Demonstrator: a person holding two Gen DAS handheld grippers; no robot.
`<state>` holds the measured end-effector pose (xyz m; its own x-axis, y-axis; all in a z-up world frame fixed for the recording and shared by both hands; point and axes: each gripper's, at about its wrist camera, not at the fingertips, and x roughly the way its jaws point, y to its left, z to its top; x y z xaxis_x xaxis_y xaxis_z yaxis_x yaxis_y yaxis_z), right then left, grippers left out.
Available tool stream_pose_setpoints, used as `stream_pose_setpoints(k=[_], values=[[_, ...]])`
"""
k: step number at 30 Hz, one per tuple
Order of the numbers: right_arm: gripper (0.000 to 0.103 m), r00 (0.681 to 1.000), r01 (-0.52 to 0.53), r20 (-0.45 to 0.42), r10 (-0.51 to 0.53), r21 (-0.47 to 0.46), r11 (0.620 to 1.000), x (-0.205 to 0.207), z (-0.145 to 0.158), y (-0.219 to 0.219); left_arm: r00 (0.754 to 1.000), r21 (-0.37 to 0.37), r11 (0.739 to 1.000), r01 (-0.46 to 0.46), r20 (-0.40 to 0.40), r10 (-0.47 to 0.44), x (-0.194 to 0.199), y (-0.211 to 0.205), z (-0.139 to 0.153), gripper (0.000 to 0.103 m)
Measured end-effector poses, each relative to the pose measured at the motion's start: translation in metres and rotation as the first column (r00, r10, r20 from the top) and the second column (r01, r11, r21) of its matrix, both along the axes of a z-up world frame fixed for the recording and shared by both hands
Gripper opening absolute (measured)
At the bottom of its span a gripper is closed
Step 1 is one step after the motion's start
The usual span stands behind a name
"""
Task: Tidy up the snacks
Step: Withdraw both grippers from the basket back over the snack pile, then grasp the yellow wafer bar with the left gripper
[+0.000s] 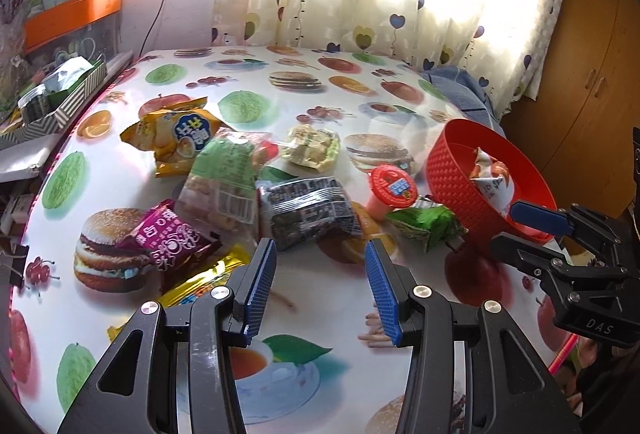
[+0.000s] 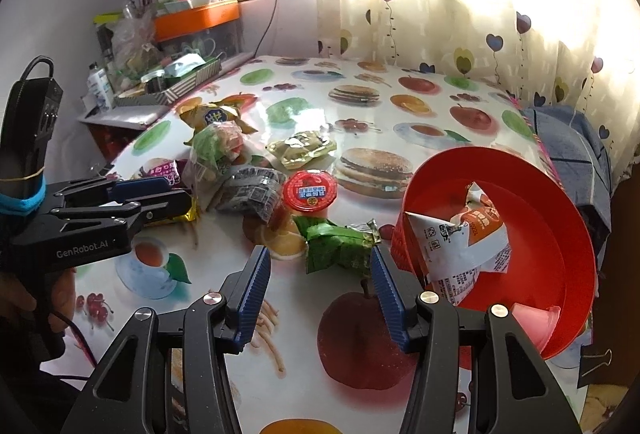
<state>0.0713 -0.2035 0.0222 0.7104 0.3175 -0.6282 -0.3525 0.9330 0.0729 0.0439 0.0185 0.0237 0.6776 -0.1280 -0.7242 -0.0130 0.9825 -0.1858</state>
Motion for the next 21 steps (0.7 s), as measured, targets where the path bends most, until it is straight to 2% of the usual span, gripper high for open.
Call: stream_pose_setpoints(k=[14, 21], values=[[0.050, 0.999, -0.051, -0.017, 0.051, -0.008, 0.999, 0.011, -0.005, 0.019, 0.998, 0.041, 0.997, -0.067, -0.010, 0.067, -0.009, 0.048, -0.010, 0.048], [0.050, 0.997, -0.067, -0.023, 0.067, -0.010, 0.998, 0.014, -0.007, 0.025, 0.998, 0.142, 0.990, -0.022, -0.051, 0.029, -0.011, 0.061, -0.029, 0.048]])
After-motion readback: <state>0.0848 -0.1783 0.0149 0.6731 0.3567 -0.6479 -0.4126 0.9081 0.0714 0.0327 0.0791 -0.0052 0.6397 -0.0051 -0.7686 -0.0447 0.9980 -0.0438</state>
